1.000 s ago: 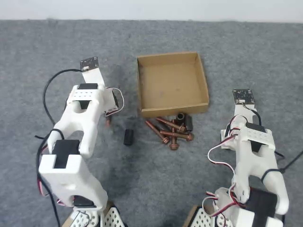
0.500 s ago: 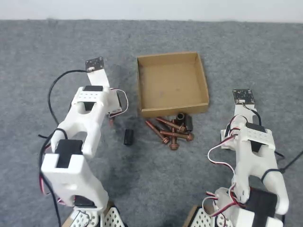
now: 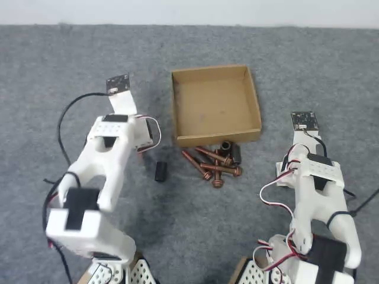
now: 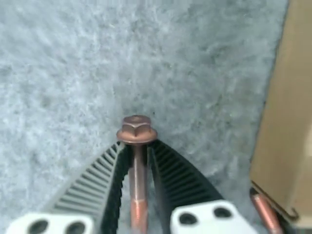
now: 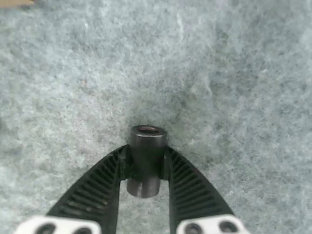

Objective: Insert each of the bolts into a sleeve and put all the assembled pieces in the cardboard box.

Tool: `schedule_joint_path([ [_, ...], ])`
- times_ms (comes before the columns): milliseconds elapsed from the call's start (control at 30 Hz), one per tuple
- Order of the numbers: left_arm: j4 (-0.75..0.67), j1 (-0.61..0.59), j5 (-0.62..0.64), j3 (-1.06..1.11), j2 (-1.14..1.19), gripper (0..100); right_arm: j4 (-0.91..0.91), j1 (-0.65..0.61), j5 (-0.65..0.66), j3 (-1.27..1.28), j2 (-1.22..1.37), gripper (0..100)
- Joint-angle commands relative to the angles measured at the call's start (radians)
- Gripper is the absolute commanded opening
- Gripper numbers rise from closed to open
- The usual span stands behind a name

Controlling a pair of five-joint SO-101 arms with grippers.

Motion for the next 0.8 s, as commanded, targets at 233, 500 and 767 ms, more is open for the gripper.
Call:
schedule_joint_path([
  [233,-0.095,0.009,0.003,0.248,-0.325,1,-0.001,-0.008,0.009,-0.064,-0.004,0.6],
  [500,-0.097,-0.104,0.003,0.294,-0.324,1,-0.056,-0.007,0.012,-0.086,-0.013,0.6],
  [767,-0.137,-0.110,0.003,0.320,-0.324,1,-0.311,-0.002,0.017,-0.091,-0.002,0.6],
])
